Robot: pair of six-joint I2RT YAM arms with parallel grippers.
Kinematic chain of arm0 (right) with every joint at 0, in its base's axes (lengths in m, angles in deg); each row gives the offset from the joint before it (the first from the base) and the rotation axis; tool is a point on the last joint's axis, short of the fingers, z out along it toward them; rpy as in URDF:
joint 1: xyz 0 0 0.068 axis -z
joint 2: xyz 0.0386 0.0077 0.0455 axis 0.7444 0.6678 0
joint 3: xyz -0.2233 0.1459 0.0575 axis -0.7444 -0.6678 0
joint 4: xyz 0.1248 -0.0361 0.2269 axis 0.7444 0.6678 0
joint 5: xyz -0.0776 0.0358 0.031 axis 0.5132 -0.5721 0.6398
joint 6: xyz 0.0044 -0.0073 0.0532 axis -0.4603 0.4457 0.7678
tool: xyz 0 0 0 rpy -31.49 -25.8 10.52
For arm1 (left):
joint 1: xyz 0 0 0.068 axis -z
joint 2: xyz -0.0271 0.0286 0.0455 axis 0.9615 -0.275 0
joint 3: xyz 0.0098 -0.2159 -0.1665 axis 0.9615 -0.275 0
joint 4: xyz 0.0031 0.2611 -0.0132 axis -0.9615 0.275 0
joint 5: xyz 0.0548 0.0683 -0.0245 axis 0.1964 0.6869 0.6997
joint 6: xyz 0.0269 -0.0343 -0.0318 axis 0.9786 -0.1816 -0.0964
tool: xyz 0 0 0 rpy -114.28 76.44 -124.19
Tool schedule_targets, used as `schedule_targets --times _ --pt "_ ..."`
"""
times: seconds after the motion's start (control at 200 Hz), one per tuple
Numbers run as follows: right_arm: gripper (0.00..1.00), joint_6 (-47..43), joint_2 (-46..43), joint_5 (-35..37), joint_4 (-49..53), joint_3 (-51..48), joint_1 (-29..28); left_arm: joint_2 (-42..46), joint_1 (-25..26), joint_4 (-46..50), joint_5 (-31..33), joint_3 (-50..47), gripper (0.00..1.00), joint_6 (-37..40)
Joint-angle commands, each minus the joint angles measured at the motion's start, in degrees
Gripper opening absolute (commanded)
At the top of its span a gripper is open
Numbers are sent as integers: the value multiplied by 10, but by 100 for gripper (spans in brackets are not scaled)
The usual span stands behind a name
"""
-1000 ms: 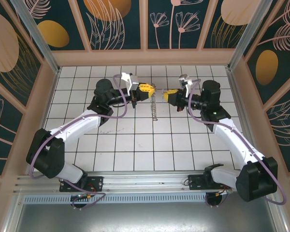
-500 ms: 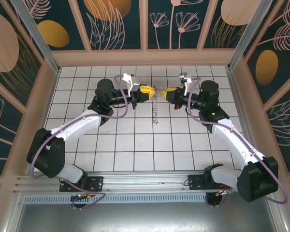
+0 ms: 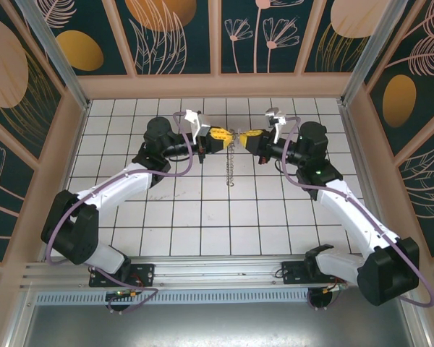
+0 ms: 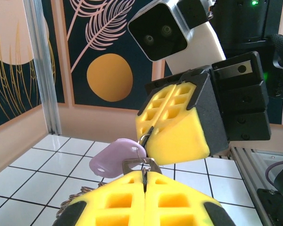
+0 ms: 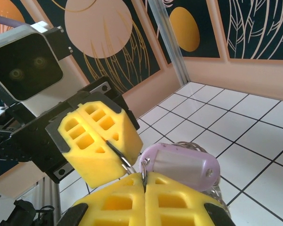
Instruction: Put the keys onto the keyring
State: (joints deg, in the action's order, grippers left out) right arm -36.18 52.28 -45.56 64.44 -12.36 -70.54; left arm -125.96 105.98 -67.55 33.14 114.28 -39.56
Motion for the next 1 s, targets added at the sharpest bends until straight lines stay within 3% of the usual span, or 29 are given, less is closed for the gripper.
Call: schedule_targets --times 0.0,0.991 --pt "0 8 -5 4 -25 27 -11 -3 2 -18 -13 23 0 3" --pt "0 -18 34 33 5 38 -27 0 3 -22 -13 19 0 0"
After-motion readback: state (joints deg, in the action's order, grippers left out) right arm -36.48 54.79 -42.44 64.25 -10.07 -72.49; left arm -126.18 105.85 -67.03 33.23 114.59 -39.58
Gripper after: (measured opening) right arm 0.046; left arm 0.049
